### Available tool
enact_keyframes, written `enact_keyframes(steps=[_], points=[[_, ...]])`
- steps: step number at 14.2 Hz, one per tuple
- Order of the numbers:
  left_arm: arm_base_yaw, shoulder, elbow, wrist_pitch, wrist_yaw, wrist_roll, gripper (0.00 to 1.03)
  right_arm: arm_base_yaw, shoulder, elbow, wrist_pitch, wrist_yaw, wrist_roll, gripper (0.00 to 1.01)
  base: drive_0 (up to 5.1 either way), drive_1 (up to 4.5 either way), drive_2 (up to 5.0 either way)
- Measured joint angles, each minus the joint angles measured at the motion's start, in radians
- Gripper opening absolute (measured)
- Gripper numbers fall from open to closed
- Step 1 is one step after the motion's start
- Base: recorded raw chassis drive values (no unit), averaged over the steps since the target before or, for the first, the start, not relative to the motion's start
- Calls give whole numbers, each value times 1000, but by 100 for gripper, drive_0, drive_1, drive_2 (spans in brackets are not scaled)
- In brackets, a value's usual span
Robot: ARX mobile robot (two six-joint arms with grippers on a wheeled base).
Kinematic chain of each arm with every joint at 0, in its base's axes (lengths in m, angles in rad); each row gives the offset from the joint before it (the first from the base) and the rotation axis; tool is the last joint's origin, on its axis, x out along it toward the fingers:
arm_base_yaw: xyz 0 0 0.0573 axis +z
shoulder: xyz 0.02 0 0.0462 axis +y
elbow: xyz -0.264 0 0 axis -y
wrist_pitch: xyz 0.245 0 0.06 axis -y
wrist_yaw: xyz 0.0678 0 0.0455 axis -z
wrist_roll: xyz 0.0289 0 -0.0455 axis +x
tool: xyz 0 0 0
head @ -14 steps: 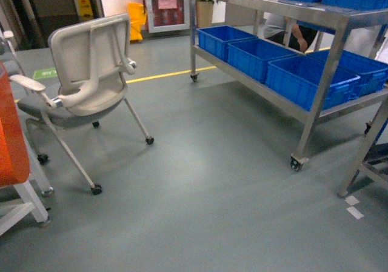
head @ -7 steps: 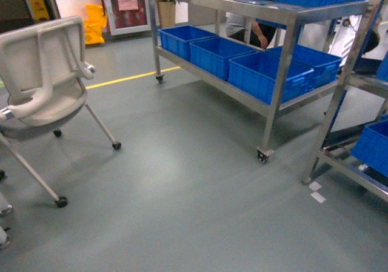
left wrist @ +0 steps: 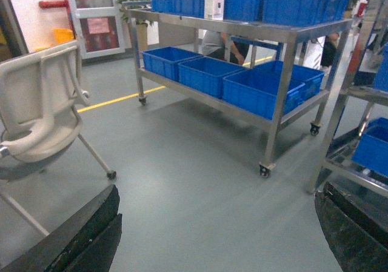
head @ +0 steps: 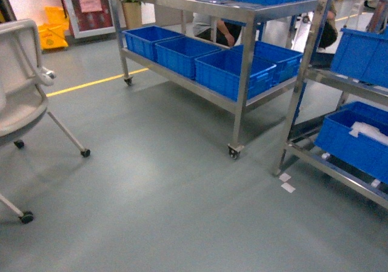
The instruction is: Pick red block from blue box to shelf
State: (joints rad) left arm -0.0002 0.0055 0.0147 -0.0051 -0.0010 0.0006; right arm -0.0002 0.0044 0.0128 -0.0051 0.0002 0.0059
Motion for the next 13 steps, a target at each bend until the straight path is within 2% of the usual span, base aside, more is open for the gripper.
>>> enact_keyframes(steps=[13], points=[[0, 0, 0, 0, 0, 0, 98, 0, 0, 0, 0, 0, 0, 29, -135, -135, -135]])
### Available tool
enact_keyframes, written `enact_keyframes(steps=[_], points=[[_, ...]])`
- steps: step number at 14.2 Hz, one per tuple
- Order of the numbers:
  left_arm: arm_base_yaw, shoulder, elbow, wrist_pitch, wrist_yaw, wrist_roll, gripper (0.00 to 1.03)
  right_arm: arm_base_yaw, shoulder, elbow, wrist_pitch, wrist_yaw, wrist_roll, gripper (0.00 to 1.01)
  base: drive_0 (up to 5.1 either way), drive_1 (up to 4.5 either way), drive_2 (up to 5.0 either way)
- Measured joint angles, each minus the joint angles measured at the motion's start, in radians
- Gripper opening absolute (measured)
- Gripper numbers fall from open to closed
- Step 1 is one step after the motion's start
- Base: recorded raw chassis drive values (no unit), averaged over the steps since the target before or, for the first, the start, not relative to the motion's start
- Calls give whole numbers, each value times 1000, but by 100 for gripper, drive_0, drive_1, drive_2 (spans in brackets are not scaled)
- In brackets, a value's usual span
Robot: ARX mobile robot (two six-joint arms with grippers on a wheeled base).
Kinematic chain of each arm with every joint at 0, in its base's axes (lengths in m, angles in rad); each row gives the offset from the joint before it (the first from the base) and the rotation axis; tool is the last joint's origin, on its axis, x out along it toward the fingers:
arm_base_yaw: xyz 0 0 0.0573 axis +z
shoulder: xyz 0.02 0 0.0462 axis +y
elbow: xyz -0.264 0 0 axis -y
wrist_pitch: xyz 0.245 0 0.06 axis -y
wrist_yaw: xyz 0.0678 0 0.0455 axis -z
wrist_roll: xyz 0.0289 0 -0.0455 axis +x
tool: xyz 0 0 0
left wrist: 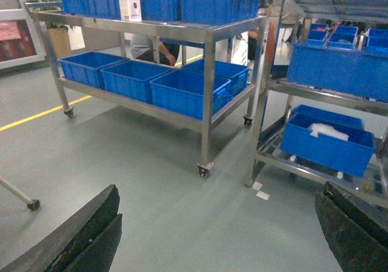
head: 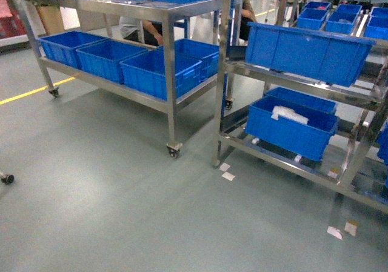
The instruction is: Pick red block from blue box to shelf
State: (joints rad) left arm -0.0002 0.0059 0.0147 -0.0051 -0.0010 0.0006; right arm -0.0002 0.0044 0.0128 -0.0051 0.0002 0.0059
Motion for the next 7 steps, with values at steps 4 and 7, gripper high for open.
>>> enact_keyframes(steps=[4, 7], points=[[0, 0, 0, 0, 0, 0, 98, 0, 0, 0, 0, 0, 0, 29, -126, -126, -126], [0, 0, 0, 0, 0, 0, 98, 0, 0, 0, 0, 0, 0, 29, -104, -104, -104]])
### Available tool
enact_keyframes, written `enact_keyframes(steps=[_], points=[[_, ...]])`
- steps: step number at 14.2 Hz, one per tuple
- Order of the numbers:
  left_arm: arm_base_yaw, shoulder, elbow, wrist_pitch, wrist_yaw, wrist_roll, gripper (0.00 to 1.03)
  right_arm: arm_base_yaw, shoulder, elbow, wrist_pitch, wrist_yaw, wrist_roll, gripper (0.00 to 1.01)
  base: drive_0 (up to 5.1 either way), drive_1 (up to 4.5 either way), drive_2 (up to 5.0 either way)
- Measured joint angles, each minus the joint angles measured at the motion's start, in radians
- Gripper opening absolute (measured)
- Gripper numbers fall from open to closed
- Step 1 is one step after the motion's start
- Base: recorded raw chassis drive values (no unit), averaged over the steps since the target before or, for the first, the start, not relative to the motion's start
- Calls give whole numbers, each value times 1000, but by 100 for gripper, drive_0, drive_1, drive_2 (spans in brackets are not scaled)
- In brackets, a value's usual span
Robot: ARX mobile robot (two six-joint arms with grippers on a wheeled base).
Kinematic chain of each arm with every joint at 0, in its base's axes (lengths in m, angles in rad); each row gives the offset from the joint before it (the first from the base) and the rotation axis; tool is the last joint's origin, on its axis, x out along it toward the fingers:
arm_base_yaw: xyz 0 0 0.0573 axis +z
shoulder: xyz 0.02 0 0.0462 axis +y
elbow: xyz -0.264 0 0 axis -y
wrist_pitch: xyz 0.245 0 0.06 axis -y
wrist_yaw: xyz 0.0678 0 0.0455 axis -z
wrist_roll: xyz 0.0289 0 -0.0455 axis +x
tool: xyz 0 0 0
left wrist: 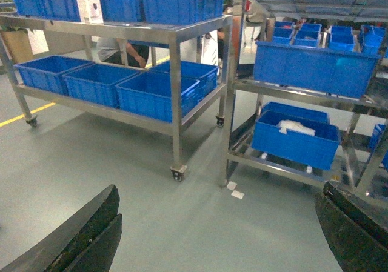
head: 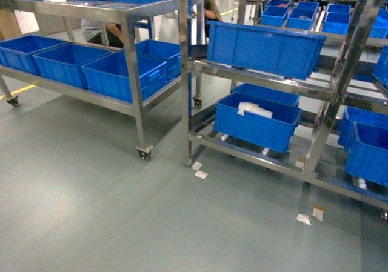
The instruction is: Pick red block from blue box to shelf
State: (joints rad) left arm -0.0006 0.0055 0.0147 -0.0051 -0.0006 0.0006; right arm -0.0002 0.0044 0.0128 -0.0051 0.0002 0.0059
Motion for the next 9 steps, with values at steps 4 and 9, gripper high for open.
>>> enact_keyframes(steps=[4, 9], points=[[0, 0, 0, 0, 0, 0, 98, 0, 0, 0, 0, 0, 0, 29, -117, -117, -117], [0, 0, 0, 0, 0, 0, 98, 0, 0, 0, 0, 0, 0, 29, -109, -109, -109]])
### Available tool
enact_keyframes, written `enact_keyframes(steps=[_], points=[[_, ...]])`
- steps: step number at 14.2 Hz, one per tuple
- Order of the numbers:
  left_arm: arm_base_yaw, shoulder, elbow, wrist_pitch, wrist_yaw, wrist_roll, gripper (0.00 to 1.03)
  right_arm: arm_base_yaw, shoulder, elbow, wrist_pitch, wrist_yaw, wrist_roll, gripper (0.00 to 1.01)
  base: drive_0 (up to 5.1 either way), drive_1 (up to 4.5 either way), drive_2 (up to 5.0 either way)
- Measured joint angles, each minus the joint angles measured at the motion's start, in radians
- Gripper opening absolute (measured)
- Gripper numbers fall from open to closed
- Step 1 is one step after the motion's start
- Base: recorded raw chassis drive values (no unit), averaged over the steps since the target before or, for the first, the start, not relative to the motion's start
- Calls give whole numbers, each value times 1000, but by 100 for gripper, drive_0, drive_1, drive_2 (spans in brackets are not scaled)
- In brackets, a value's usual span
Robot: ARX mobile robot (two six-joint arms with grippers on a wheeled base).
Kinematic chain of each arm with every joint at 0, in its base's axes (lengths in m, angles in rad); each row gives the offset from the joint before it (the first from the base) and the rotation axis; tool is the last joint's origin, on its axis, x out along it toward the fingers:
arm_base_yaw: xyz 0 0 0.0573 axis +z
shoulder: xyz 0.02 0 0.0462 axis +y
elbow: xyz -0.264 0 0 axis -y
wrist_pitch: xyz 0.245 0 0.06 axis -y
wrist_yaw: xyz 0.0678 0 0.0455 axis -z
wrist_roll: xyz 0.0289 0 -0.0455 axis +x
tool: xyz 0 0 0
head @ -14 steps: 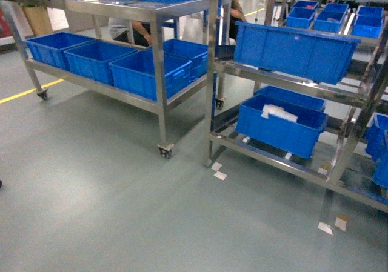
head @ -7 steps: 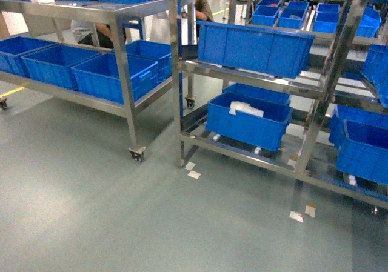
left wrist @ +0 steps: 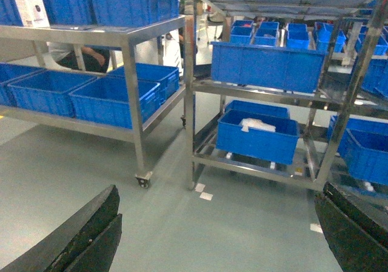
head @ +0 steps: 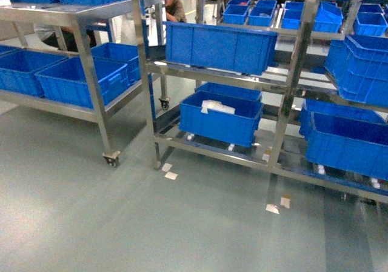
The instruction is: Pick red block from blue box to shelf
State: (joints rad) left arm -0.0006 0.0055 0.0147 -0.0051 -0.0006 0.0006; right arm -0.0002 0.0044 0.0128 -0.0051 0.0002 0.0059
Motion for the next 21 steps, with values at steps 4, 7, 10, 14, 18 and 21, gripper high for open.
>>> enact_keyframes(steps=[4, 7, 10, 14, 18, 21], points=[[0, 0, 0, 0, 0, 0, 98, 0, 0, 0, 0, 0, 0, 29, -138, -138, -138], [0, 0, 0, 0, 0, 0, 98, 0, 0, 0, 0, 0, 0, 29, -124, -124, -124], [0, 0, 0, 0, 0, 0, 98, 0, 0, 0, 0, 0, 0, 29, -142, -142, -142], [0, 0, 0, 0, 0, 0, 98, 0, 0, 0, 0, 0, 0, 29, -138, -138, -138], [0, 0, 0, 0, 0, 0, 98, 0, 0, 0, 0, 0, 0, 29, -140, -140, -140], [0, 0, 0, 0, 0, 0, 98, 0, 0, 0, 0, 0, 0, 29, -139, -139, -139]])
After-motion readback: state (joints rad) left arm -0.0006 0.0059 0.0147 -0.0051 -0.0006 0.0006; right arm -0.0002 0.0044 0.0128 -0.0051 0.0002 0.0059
